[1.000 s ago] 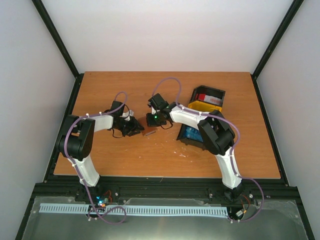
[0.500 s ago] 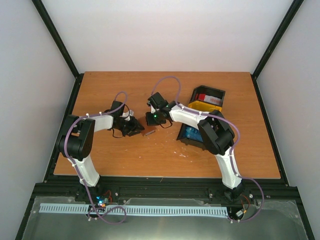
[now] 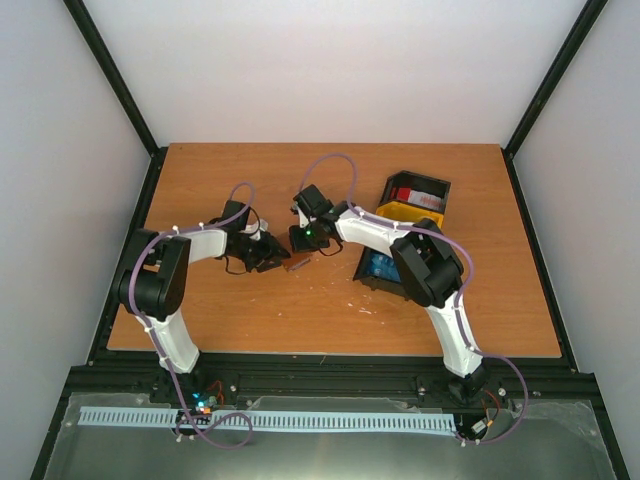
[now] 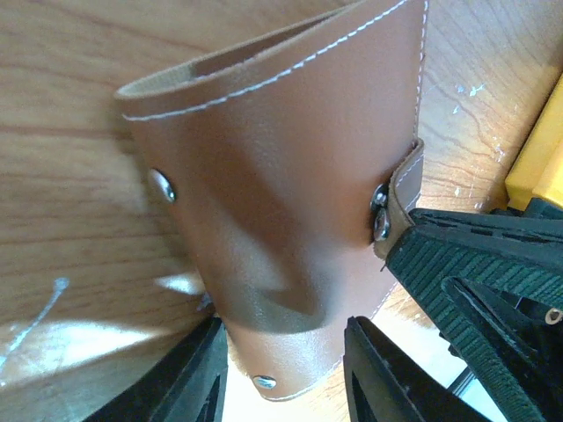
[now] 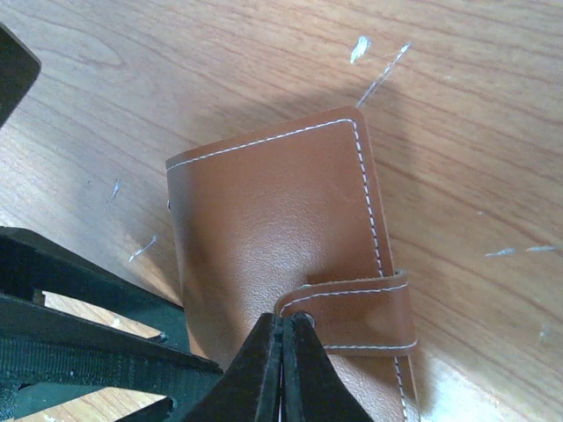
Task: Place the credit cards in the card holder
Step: Close the card holder at the center of the board.
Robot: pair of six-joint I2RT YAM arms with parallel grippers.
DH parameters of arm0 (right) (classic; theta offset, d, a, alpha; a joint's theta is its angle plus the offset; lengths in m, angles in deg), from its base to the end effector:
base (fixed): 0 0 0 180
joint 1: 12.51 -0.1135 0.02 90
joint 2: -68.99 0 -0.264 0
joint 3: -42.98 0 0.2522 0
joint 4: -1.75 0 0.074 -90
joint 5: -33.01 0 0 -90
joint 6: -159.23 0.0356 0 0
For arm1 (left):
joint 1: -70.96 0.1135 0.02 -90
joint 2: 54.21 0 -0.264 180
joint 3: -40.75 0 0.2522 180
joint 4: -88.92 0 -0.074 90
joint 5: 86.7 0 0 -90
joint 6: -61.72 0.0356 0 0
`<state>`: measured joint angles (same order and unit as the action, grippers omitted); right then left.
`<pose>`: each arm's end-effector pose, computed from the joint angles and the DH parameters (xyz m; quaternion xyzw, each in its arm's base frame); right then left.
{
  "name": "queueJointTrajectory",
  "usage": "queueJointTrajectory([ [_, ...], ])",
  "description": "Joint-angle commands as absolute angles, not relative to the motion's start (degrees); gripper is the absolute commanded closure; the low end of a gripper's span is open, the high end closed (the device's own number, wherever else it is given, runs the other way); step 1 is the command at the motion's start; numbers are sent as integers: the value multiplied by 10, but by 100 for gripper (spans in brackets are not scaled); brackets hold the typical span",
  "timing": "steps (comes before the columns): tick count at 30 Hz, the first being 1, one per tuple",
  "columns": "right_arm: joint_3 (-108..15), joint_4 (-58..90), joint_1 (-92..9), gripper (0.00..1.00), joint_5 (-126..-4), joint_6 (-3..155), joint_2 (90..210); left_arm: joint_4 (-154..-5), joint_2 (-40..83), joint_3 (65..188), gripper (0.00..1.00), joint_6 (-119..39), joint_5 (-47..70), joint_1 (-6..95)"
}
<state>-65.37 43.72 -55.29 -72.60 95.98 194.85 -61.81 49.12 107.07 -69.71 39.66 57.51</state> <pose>0.3386 0.3264 0.1583 -0.1687 0.9415 0.2563 0.1395 0.3098 -0.0958 0.1246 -0.1626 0.9177 -0.3610 0.0326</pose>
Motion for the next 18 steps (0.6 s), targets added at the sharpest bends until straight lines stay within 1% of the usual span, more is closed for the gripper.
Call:
queueJointTrajectory([
  [1,-671,447,-555,97,-721,953,1971,-564,545,1049,61,-699,297,572],
  [7,-646,414,-551,97,-710,965,1937,-560,525,1053,62,-697,283,572],
  [13,-638,415,-546,97,-709,968,1921,-523,479,1115,46,-681,208,576],
  [18,-637,412,-544,97,-712,967,1920,-518,489,1155,39,-675,190,595],
])
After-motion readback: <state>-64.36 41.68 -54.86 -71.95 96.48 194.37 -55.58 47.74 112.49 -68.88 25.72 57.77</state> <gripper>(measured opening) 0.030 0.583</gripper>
